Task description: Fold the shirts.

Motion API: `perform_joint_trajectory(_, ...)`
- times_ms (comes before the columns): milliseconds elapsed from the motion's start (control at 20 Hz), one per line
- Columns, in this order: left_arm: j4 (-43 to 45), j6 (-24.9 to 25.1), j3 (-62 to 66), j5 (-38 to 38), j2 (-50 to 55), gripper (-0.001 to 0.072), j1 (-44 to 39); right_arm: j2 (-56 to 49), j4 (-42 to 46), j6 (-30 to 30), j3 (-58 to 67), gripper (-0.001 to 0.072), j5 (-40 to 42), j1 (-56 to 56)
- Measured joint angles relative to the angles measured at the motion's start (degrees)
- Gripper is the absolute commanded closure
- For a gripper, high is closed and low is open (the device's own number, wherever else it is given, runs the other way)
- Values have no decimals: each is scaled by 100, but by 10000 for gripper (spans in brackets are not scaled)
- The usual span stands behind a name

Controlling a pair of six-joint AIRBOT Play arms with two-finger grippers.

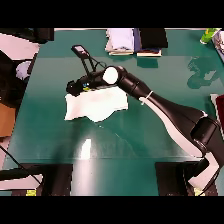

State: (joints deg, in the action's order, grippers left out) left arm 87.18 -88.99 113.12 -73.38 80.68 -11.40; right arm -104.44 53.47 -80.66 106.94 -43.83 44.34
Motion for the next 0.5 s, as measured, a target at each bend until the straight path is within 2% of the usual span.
perform_joint_trajectory(100, 4, 44, 0, -103, -15, 680, 4, 146, 155, -39, -118, 265, -289, -269)
perform_joint_trajectory(250, 13, 74, -4, -271, -28, 680, 11, 592, 955, -538, -632, 261, -874, -841)
perform_joint_trajectory(300, -4, 79, -4, -299, -28, 680, 11, 748, 1325, -774, -850, 233, -1141, -1067)
perform_joint_trajectory(350, -20, 81, -4, -310, -28, 679, 11, 898, 1641, -975, -1060, 113, -1357, -1292)
perform_joint_trajectory(400, -31, 83, -7, -334, -28, 680, 11, 1005, 1858, -1117, -1248, 52, -1558, -1502)
perform_joint_trajectory(500, -94, 92, -7, -332, -26, 680, 15, 1134, 2157, -1333, -1576, 35, -1939, -1838)
